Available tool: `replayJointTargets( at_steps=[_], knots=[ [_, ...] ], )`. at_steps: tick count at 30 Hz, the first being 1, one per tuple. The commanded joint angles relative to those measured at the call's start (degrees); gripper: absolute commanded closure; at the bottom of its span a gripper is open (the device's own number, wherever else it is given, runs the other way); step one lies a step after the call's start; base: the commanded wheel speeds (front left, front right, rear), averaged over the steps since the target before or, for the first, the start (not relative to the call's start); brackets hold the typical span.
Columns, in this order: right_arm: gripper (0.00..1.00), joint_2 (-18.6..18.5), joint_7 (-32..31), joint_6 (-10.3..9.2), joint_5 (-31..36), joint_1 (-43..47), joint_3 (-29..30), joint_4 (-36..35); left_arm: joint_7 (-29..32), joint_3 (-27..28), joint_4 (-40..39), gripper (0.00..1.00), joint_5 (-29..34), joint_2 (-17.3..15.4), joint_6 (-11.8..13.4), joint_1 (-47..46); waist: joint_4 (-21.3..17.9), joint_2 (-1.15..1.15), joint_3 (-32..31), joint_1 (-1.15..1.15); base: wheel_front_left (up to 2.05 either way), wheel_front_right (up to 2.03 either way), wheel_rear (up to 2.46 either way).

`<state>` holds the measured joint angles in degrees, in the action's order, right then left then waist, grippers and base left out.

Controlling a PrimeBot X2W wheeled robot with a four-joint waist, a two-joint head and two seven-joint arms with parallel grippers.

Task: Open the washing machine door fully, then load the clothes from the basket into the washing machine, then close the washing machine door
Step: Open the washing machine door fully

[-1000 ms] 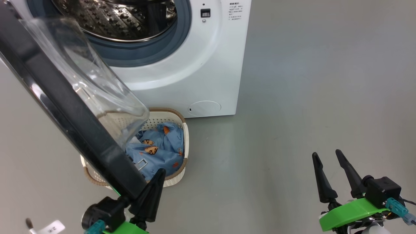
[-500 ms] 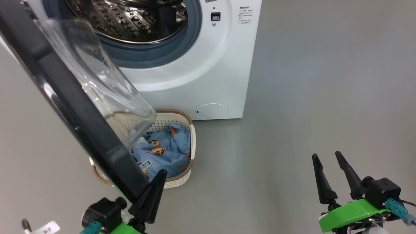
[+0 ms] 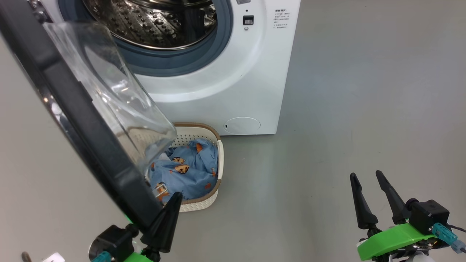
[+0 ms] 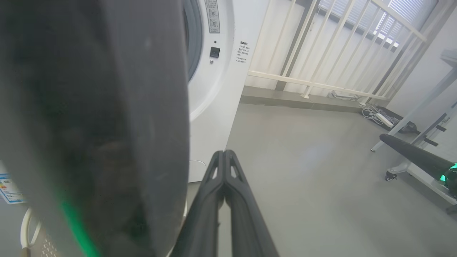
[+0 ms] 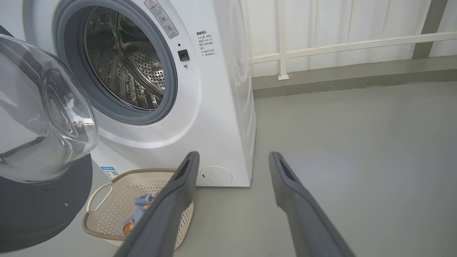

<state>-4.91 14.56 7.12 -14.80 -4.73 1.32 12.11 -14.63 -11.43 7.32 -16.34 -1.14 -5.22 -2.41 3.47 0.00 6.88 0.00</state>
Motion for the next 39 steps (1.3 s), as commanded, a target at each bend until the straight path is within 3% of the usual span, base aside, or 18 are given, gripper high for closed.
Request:
replayJointTargets(
  at_steps=[1,39],
  knots=[
    [0.00,0.0,0.4,0.36,-0.7,-0.6,-1.1,-1.1,-0.4,4.2,-0.8,1.00,0.2,-1.7,1.6,-1.5,0.1,0.00,0.0,0.00,0.00,0.00,0.00],
    [0.00,0.4,0.4,0.36,-2.0,0.5,-1.3,-1.6,-0.4,8.0,-1.8,1.00,0.9,-1.7,5.5,3.8,7.5,0.00,-0.9,0.00,0.00,0.00,0.00]
  ],
)
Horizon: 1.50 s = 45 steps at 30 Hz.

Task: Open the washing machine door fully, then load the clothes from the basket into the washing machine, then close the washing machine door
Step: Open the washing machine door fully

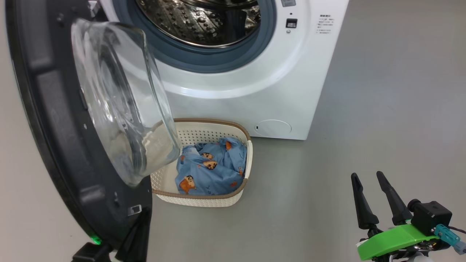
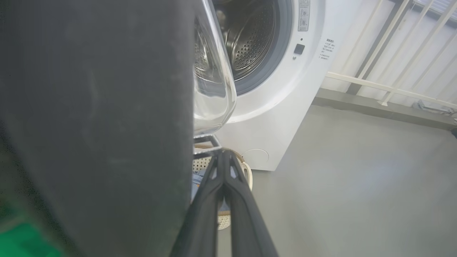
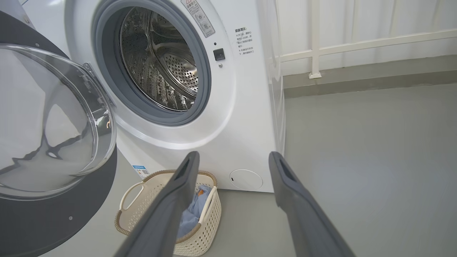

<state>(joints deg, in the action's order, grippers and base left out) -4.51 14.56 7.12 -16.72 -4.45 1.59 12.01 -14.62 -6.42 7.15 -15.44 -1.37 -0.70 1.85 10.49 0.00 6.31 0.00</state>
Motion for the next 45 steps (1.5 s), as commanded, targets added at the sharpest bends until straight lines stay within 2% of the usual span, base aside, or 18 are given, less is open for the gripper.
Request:
replayJointTargets(
  at_steps=[1,15,34,39,45],
  knots=[
    [0.00,0.0,0.4,0.36,-0.2,0.3,-1.6,-1.7,-0.4,3.3,-1.5,1.00,0.0,-1.5,1.1,-0.3,0.7,0.00,-0.4,0.00,0.00,0.00,0.00],
    [0.00,0.3,0.4,0.36,-0.6,0.6,-2.0,-2.3,-0.4,10.1,0.1,1.00,-2.0,-1.5,4.2,0.4,3.2,0.00,-0.5,0.00,0.00,0.00,0.00],
    [0.00,-1.4,0.4,0.36,-1.1,-1.8,-2.0,-3.0,-0.4,22.5,4.3,1.00,-6.7,-1.5,7.1,-5.6,0.5,0.00,3.7,0.00,0.00,0.00,0.00],
    [0.00,-1.7,0.4,0.36,-1.2,-2.1,-1.9,-3.1,-0.4,23.9,4.5,1.00,-7.7,-1.5,7.4,-6.5,0.1,0.00,4.2,0.00,0.00,0.00,0.00],
    [0.00,-1.7,0.4,0.36,-1.2,-2.2,-1.7,-3.1,-0.4,24.9,4.5,1.00,-10.0,-1.5,9.1,-6.7,-0.1,0.00,4.6,0.00,0.00,0.00,0.00]
  ],
)
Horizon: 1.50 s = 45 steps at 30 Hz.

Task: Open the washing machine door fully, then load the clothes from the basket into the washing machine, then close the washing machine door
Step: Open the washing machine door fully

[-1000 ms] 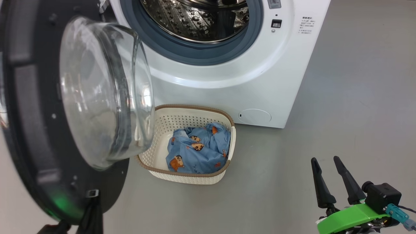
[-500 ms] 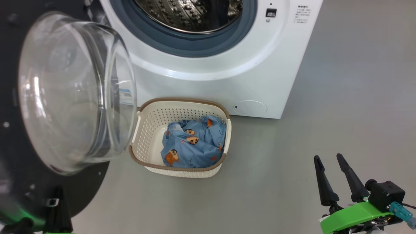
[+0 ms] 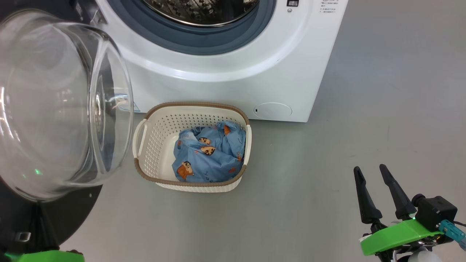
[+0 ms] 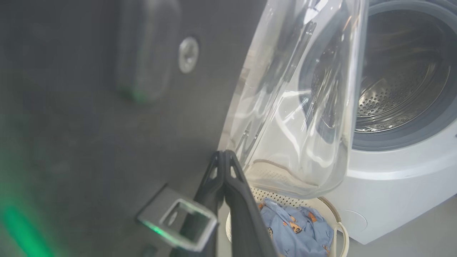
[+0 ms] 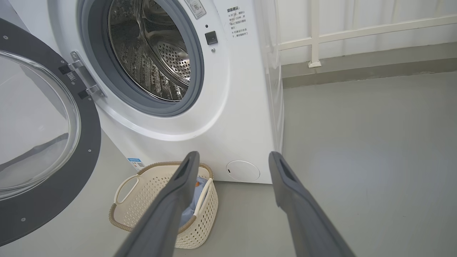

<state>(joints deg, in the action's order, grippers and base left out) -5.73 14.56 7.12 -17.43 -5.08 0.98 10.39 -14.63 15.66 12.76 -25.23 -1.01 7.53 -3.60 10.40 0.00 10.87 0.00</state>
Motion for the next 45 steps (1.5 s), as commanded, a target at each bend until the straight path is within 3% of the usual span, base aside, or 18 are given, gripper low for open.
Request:
replayJointTargets(
  at_steps=[1,12,45],
  knots=[
    [0.00,-0.4,0.4,0.36,-0.5,-1.6,-1.1,-1.5,-0.4,3.1,-1.1,1.00,-0.6,-1.9,1.2,-1.2,0.1,0.00,0.0,0.00,0.00,0.00,0.00],
    [0.00,-0.7,0.4,0.36,-0.5,-1.7,-1.2,-1.9,-0.4,8.0,-2.0,1.00,-1.9,-1.9,2.9,-1.1,0.5,0.00,0.4,0.00,0.00,0.00,0.00],
    [0.00,-3.1,0.4,0.36,-0.7,-2.3,-2.2,-2.5,-0.4,20.9,3.5,1.00,3.3,-1.9,-2.2,-11.5,0.2,0.00,2.6,0.00,0.00,0.00,0.00]
  ],
)
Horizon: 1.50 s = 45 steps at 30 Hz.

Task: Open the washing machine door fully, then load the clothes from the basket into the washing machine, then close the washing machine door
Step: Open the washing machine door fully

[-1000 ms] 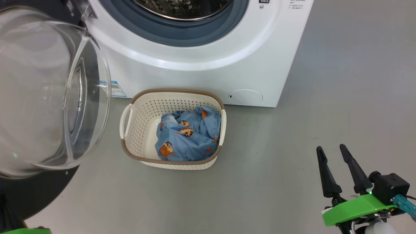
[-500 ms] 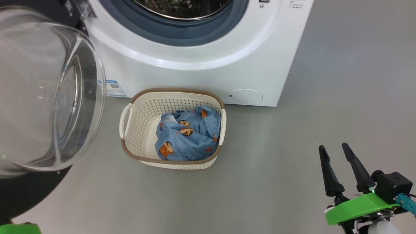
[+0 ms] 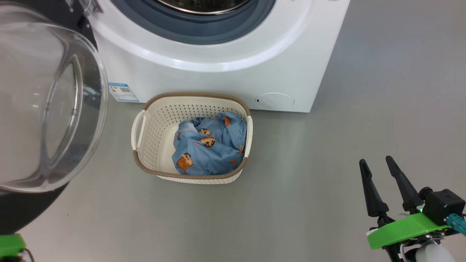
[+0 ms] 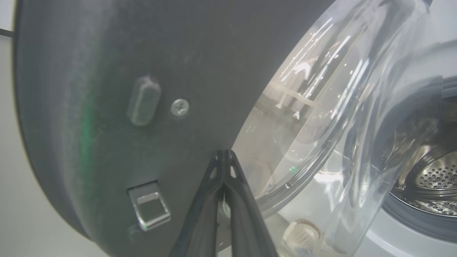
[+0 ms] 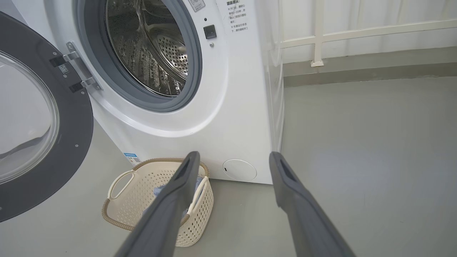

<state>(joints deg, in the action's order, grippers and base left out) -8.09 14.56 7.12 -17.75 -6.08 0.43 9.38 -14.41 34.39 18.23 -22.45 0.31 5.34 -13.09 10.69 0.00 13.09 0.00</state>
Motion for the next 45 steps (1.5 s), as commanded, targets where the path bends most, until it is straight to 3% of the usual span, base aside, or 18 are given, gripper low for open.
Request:
replayJointTargets(
  at_steps=[1,28,36,45],
  knots=[
    [0.00,-0.8,0.4,0.36,-0.4,-1.4,-1.7,-1.6,-0.6,2.7,-1.8,1.00,0.6,-3.2,-0.2,-2.5,0.0,0.00,0.6,0.00,0.00,0.00,0.00],
    [0.00,-1.5,0.4,0.36,-0.5,-3.1,-1.8,-1.7,-0.6,16.0,5.5,1.00,9.1,-3.2,-8.9,-11.1,-0.5,0.00,2.9,0.00,0.00,0.00,0.00],
    [0.00,-0.8,0.4,0.36,-0.4,-3.0,-1.8,-1.5,-0.6,16.3,6.4,1.00,10.1,-3.2,-10.8,-10.4,-0.4,0.00,1.9,0.00,0.00,0.00,0.00],
    [0.00,-0.1,0.4,0.36,-0.6,-3.1,-1.9,-1.3,-0.6,13.0,4.1,1.00,8.9,-3.2,-11.6,-7.6,-0.5,0.00,0.6,0.00,0.00,0.00,0.00]
  ],
)
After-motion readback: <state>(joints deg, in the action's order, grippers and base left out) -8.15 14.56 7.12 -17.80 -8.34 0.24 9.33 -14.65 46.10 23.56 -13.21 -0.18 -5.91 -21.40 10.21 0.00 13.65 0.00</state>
